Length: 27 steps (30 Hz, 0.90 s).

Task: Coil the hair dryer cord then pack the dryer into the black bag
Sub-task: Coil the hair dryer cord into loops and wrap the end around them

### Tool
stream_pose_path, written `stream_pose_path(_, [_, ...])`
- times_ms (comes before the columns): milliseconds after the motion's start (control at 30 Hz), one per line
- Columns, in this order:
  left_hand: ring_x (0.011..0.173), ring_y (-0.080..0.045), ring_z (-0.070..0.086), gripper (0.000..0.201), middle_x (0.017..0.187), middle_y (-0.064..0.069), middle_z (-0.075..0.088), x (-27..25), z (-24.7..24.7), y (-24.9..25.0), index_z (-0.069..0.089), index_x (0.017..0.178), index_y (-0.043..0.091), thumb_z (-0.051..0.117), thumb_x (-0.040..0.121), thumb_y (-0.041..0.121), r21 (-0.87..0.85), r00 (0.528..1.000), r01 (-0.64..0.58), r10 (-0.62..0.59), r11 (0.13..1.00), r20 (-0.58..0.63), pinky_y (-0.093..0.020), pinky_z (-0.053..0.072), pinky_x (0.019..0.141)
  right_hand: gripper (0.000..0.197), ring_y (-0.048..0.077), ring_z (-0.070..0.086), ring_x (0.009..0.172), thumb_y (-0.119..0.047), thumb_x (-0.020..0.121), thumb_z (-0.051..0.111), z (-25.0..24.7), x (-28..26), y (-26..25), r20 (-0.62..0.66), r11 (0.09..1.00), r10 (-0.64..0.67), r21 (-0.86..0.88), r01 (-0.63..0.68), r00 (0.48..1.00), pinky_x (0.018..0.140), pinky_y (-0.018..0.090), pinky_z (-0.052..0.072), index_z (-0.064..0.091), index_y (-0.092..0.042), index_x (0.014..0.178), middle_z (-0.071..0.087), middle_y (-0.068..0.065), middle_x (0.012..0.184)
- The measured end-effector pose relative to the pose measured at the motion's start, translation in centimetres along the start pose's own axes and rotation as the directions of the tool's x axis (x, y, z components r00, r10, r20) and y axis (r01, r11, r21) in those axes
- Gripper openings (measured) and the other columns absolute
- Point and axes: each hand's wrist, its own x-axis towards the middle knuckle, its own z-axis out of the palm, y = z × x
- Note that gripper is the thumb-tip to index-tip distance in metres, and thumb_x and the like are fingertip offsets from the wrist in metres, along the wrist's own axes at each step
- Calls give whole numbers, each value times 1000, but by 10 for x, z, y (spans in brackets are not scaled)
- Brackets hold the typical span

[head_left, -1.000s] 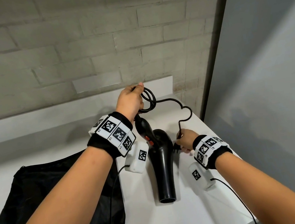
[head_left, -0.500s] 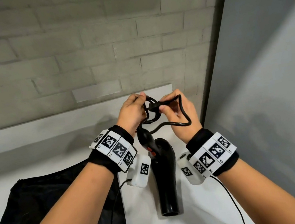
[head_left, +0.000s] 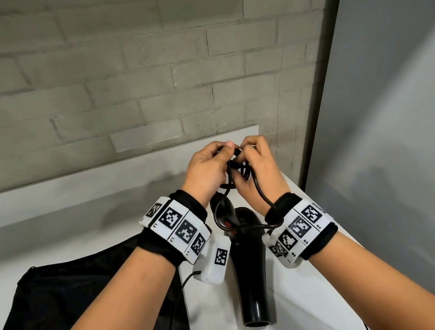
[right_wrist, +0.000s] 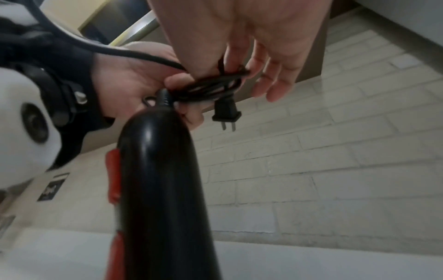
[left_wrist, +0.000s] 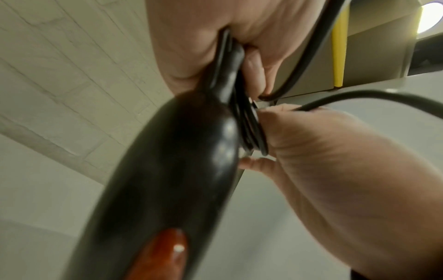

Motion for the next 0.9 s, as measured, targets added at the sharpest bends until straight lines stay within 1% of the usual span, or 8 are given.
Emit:
stream_pose_path(100, [55, -20, 35, 20, 68, -10, 44, 0, 1, 1, 59, 78, 16, 49, 94, 21, -60, 999, 35, -34, 998, 26, -23, 28, 48, 32, -2, 48, 85, 6, 76, 55, 4, 4, -1, -26, 969, 139, 210, -130, 990, 75, 2, 41, 42, -1, 104, 45, -3, 98])
stream_pose_path(200, [33, -1, 27, 21, 47, 6, 37, 0, 3, 4, 54, 76, 15, 45, 95, 17, -102, 998, 40, -36, 994, 43, -12, 23, 35, 45, 0, 57, 82, 8, 82, 47, 2, 11, 0, 182, 886, 260, 345, -309, 948, 74, 10, 47, 34, -14, 120, 56, -6, 96])
stream_pose_path(367, [28, 0, 23, 25, 37, 13, 31, 3, 1, 5, 51, 73, 12, 44, 96, 16, -175, 998, 62, -61, 983, 11, -10, 21, 30, 22, -8, 52, 59, -4, 87, 47, -3, 11, 12, 320, 910, 218, 273, -311, 922, 59, 6, 40, 49, -12, 107, 51, -12, 72])
stream_pose_path(467, [27, -1, 21, 27, 35, 14, 29, 4, -5, 7, 47, 71, 14, 43, 97, 21, -206, 995, 79, -88, 975, -35, -10, 18, 30, 28, 10, 49, 60, -38, 84, 42, -15, -2, 36, 375, 951, 226, 113, -287, 899, 60, 22, 41, 53, -13, 88, 49, -6, 64])
stream_pose_path(533, [26, -1, 22, 28, 35, 11, 31, 3, -9, 9, 44, 70, 16, 42, 97, 22, -222, 992, 94, -110, 970, -60, -10, 18, 30, 36, 24, 55, 69, -43, 89, 33, -23, -16, 64, 446, 950, 310, -171, -260, 839, 67, 34, 44, 54, -14, 84, 56, 0, 67])
stream_pose_path(667, [24, -2, 25, 30, 29, 11, 31, 0, -11, 11, 42, 69, 16, 41, 97, 24, -194, 991, 117, -128, 974, -47, -10, 20, 29, 40, 32, 57, 95, -34, 97, 24, -35, -45, 103, 487, 767, 619, -541, -344, 616, 82, 35, 43, 55, -15, 80, 58, 10, 85])
stream_pose_path(800, [24, -2, 23, 31, 29, 12, 28, -2, -4, 13, 43, 68, 16, 41, 97, 25, -196, 992, 122, -128, 973, -19, -10, 19, 29, 37, 29, 53, 111, -24, 96, 22, -28, -43, 105, 531, 640, 712, -760, -114, 458, 92, 38, 42, 50, -18, 119, 58, 11, 120])
stream_pose_path(900, [24, -2, 22, 33, 30, 13, 26, -3, 1, 15, 43, 66, 17, 41, 97, 26, -185, 992, 125, -129, 975, -12, -11, 19, 29, 33, 28, 54, 112, -30, 93, 33, -21, -41, 96, 521, 620, 735, -776, -119, 434, 97, 38, 41, 49, -20, 120, 59, 9, 120])
